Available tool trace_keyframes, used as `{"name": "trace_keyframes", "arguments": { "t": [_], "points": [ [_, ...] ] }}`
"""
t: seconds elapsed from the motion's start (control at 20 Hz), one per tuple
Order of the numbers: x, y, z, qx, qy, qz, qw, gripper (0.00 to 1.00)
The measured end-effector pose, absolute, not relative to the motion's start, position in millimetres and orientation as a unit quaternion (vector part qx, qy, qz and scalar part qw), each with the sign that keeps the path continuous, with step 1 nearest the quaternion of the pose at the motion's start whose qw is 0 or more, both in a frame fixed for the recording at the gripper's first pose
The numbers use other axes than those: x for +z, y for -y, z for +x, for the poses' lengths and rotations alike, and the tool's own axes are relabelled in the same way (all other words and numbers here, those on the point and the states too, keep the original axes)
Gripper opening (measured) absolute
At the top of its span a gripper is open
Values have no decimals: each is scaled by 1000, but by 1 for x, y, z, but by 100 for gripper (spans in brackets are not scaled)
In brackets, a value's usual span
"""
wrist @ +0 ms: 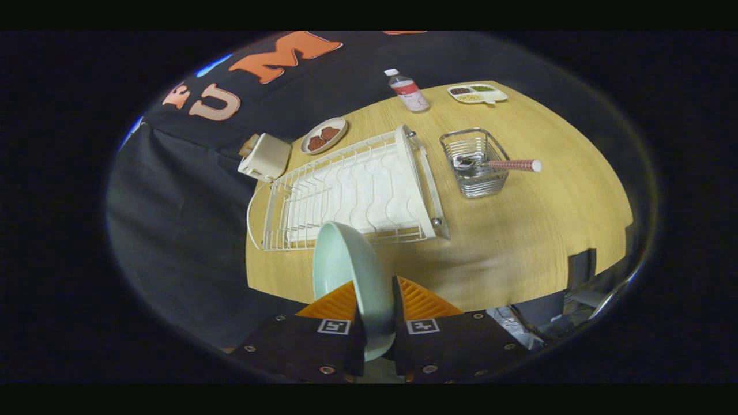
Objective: Take the plate from the dish rack, then take the spoon from the basket and place it into the plate.
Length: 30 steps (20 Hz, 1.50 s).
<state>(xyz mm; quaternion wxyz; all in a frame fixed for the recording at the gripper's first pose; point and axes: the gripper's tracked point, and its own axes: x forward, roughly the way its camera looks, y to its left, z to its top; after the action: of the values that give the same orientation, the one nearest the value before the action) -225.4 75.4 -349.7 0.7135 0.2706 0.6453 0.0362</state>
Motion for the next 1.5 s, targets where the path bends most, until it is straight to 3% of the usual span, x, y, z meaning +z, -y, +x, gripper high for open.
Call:
{"name": "trace_keyframes", "arguments": {
  "t": [0.65,1.1,1.5],
  "points": [
    [-439,-79,-284,40,-644,344,682,21],
    [-475,-71,-267,5,-601,441,666,21],
    [-484,-54,-255,3,-602,354,716,38]
  ]
}}
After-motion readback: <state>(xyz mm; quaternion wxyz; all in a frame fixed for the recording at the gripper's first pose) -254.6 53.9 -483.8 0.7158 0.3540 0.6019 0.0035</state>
